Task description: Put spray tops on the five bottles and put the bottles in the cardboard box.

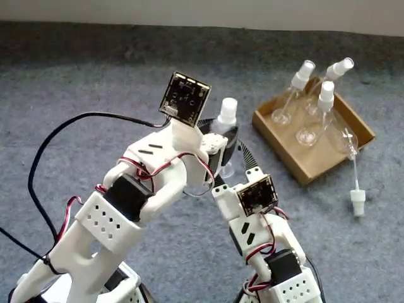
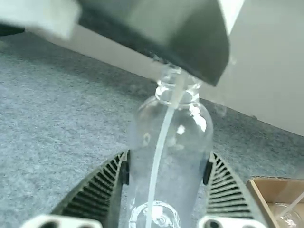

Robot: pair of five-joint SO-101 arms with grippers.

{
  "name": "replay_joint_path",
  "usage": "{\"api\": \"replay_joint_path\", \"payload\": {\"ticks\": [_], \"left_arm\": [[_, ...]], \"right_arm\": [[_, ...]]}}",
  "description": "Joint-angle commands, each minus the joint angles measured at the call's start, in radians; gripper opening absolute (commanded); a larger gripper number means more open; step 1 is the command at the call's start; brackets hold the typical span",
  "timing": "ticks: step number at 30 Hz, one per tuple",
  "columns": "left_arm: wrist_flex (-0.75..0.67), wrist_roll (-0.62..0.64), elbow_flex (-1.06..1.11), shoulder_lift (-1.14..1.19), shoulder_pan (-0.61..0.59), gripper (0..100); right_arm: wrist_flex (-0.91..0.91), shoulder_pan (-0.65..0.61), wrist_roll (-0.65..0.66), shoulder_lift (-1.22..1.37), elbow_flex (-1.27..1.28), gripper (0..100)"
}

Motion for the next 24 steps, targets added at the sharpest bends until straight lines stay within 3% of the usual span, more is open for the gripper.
{"api": "replay_joint_path", "payload": {"ticks": [1, 10, 14, 24], "left_arm": [[-0.038, 0.008, 0.03, -0.01, 0.002, 1], [-0.052, 0.008, 0.041, -0.097, 0.008, 1], [-0.072, 0.006, 0.148, -0.156, 0.002, 1], [-0.295, 0.006, 0.392, -0.3, 0.001, 1]], "right_arm": [[0.004, -0.007, 0.009, -0.021, 0.108, 14.6], [0.081, -0.008, 0.002, -0.021, 0.101, 14.6], [0.093, -0.01, 0.002, -0.021, 0.101, 14.6], [0.217, -0.012, 0.005, -0.021, -0.002, 14.6]]}}
